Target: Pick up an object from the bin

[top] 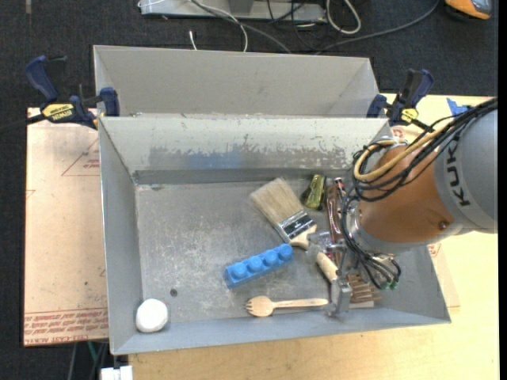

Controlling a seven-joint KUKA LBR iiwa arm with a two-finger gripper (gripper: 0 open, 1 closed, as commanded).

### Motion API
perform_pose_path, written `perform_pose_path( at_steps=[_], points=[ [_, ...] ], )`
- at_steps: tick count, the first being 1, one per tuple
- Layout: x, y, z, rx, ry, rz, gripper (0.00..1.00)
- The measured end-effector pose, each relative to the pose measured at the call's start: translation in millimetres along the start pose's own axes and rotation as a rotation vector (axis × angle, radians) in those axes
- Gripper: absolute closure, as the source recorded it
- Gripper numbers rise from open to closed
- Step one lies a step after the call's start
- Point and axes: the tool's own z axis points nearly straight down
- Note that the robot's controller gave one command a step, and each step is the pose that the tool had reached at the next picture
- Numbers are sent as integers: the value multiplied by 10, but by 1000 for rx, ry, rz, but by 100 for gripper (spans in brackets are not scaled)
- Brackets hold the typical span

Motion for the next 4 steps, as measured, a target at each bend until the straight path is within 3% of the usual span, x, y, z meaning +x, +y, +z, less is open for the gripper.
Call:
perform_pose_path(
  at_steps=[1,2,3,4],
  points=[
    [-192,85,114,3,-11,-25,0],
    [-82,91,248,1,-10,-106,0],
    [-437,225,286,3,-13,-130,100],
    [-438,226,285,3,-13,-130,100]
  ],
)
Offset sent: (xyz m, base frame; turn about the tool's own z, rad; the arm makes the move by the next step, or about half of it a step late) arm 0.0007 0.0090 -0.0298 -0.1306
